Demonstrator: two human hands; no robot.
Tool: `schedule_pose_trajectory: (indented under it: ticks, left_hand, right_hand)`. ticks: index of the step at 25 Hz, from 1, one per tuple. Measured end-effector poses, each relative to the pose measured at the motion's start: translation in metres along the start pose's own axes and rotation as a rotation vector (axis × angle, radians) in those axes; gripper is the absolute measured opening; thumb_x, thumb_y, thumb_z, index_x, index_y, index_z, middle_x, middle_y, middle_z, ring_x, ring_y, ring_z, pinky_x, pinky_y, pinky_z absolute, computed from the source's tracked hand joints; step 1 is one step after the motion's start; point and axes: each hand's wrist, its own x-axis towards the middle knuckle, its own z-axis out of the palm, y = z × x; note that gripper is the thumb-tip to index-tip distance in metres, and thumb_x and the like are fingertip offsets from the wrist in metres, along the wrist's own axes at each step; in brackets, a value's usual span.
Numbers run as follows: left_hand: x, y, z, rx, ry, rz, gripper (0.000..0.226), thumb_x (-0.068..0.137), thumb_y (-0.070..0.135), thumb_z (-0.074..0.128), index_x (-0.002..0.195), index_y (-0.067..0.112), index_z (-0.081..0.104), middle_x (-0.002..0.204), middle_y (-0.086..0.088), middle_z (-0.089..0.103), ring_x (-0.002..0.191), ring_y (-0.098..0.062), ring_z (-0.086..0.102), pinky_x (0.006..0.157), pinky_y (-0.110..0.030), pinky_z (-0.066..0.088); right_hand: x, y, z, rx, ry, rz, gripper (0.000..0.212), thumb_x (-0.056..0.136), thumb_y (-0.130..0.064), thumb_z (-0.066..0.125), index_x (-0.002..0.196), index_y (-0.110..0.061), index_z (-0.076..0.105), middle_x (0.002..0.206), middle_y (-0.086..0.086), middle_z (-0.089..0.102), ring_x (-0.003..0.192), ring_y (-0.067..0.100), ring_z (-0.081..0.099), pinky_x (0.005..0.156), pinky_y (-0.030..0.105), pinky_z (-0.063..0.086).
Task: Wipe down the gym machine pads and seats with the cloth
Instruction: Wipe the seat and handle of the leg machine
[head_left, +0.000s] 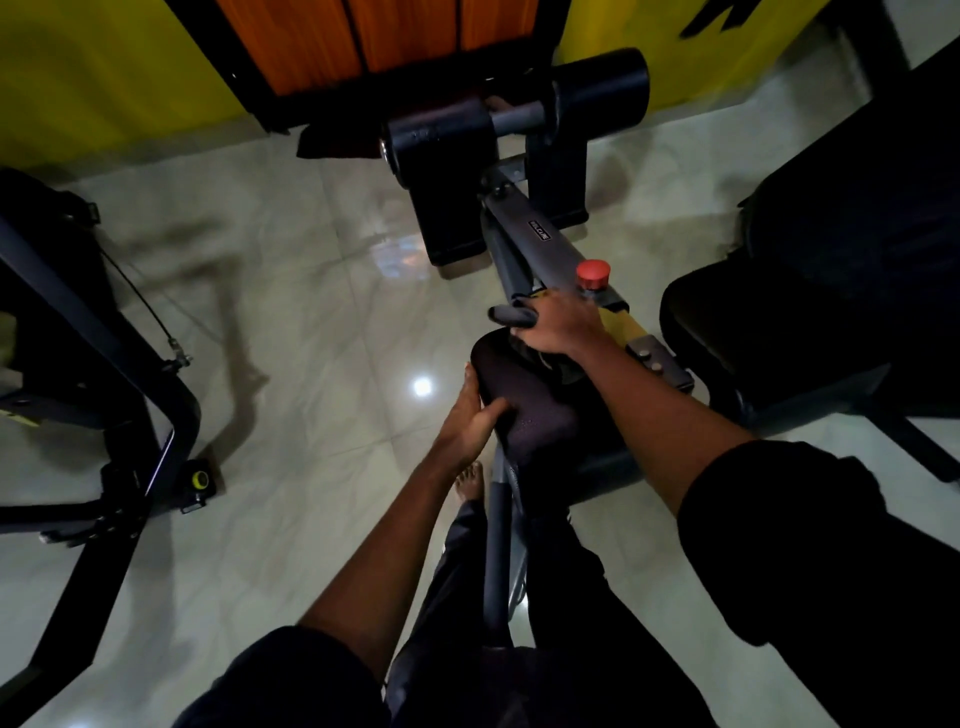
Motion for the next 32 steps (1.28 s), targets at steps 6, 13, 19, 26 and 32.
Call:
schedule_pose_trajectory:
  ticks: [6, 13, 19, 26, 32]
  left_hand:
    - [0.008, -0.007, 0.000, -0.090, -0.019, -0.011, 0.090, 0.076, 0.022, 0.057, 0.157, 0.020, 0.017, 0.151, 0.006, 0.041, 0.134, -0.004, 0.041, 0.100, -0.008, 0.037]
    - [0.011, 0.002, 0.003, -0.027, 0.015, -0.095, 0.066, 0.100, 0.010, 0.045, 0.157, 0.019, 0.012, 0.148, 0.013, 0.031, 0.138, -0.005, 0.031, 0.092, 0.003, 0.027]
    - [0.035, 0.006, 0.015, 0.213, 0.162, -0.154, 0.048, 0.103, 0.034, 0.044, 0.137, 0.002, 0.032, 0.146, -0.020, 0.042, 0.134, -0.034, 0.043, 0.107, -0.034, 0.033]
    - [0.047, 0.010, 0.019, 0.691, 0.123, 0.042, 0.060, 0.107, 0.032, 0.028, 0.157, 0.005, 0.006, 0.165, -0.013, -0.003, 0.152, -0.026, -0.002, 0.123, -0.036, 0.000]
    - [0.056, 0.012, 0.015, 0.859, 0.005, 0.114, 0.059, 0.107, 0.038, 0.025, 0.157, 0.008, 0.014, 0.165, -0.008, 0.008, 0.153, -0.026, 0.003, 0.124, -0.036, 0.003]
  right_hand:
    - [0.002, 0.009, 0.009, -0.063, 0.056, 0.042, 0.064, 0.078, -0.057, 0.057, 0.139, -0.039, 0.050, 0.137, 0.011, 0.056, 0.125, 0.035, 0.053, 0.102, 0.048, 0.039]
    - [0.027, -0.017, -0.002, 0.013, -0.139, -0.110, 0.060, 0.083, -0.066, 0.058, 0.136, -0.038, 0.055, 0.135, 0.006, 0.060, 0.125, 0.032, 0.056, 0.105, 0.046, 0.040]
    - [0.009, 0.053, -0.008, 0.298, -0.034, 0.158, 0.066, 0.085, -0.055, 0.062, 0.143, -0.025, 0.050, 0.138, 0.013, 0.057, 0.124, 0.036, 0.055, 0.098, 0.040, 0.046]
    - [-0.071, 0.075, 0.006, 0.365, 0.152, 0.276, 0.069, 0.082, -0.050, 0.060, 0.144, -0.024, 0.044, 0.134, 0.017, 0.056, 0.122, 0.041, 0.054, 0.099, 0.047, 0.044]
    - [-0.123, 0.077, 0.015, 0.423, 0.325, 0.354, 0.063, 0.078, -0.046, 0.057, 0.139, -0.035, 0.045, 0.136, 0.002, 0.055, 0.124, 0.034, 0.054, 0.099, 0.049, 0.045]
